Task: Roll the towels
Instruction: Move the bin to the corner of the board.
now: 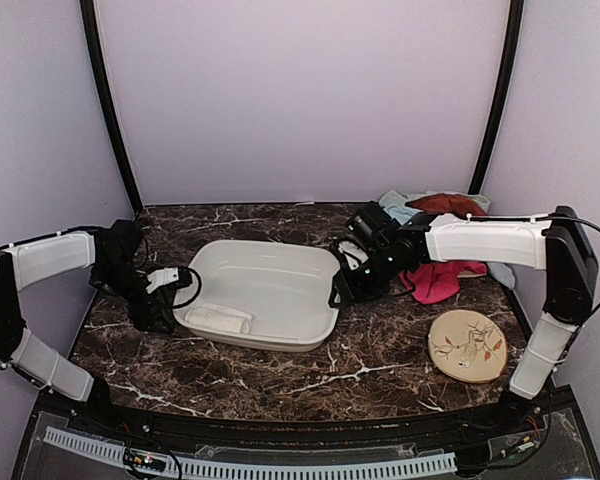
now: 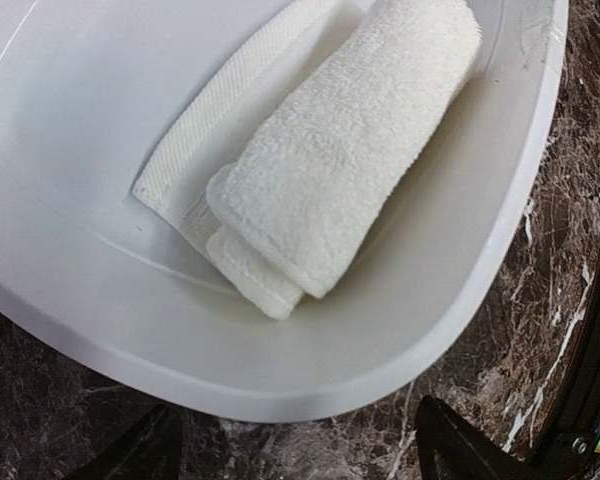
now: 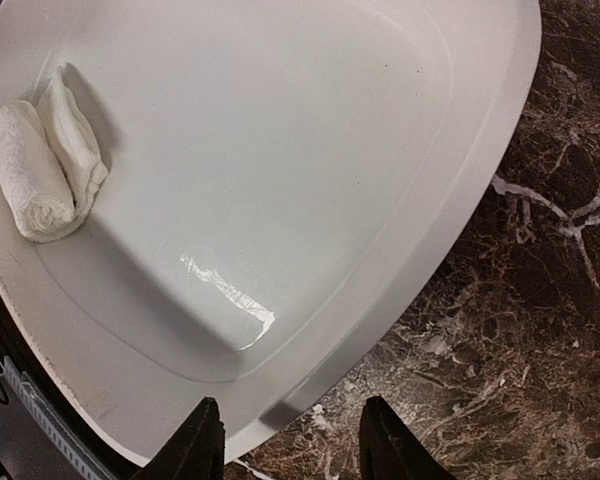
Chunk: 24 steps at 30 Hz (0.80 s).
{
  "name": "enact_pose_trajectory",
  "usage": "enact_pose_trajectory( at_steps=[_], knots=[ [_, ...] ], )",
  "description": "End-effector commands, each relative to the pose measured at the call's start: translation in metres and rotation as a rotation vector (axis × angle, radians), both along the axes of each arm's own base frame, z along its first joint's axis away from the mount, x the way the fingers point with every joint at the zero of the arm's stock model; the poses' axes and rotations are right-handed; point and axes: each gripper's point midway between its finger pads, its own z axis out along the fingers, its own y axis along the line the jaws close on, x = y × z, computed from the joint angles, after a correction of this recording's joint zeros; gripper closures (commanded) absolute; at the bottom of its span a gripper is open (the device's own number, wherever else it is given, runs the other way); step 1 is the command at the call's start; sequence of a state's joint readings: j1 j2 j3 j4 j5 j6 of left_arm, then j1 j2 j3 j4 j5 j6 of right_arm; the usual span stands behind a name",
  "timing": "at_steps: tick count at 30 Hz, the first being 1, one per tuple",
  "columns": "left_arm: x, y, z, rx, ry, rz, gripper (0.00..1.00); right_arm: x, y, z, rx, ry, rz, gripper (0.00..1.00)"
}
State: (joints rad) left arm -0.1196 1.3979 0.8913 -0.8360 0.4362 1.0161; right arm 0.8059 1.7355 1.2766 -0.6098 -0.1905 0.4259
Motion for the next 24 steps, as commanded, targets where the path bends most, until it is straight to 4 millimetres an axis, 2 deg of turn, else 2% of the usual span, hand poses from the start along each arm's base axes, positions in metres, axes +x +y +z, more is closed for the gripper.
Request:
enact_pose_trajectory(
  at_steps=[1, 6, 10, 14, 24],
  knots=[
    [0.028, -0.001, -0.002, -0.018, -0.081, 0.088, 0.18, 0.018, 0.009, -0.005, 0.035, -0.006, -0.031, 0.54],
    [0.030, -0.007, -0.006, -0.057, -0.087, 0.093, 0.17, 0.030, 0.009, -0.005, 0.035, -0.024, -0.047, 0.54],
    [0.034, -0.010, -0.015, -0.070, -0.062, 0.104, 0.18, 0.038, 0.009, -0.013, 0.039, -0.018, -0.053, 0.62],
    [0.041, -0.014, -0.014, -0.095, -0.051, 0.111, 0.18, 0.050, 0.010, -0.014, 0.038, -0.037, -0.068, 0.67],
    [0.075, -0.024, -0.010, -0.135, -0.066, 0.135, 0.18, 0.100, 0.008, -0.015, 0.030, -0.078, -0.096, 0.75]
  ],
)
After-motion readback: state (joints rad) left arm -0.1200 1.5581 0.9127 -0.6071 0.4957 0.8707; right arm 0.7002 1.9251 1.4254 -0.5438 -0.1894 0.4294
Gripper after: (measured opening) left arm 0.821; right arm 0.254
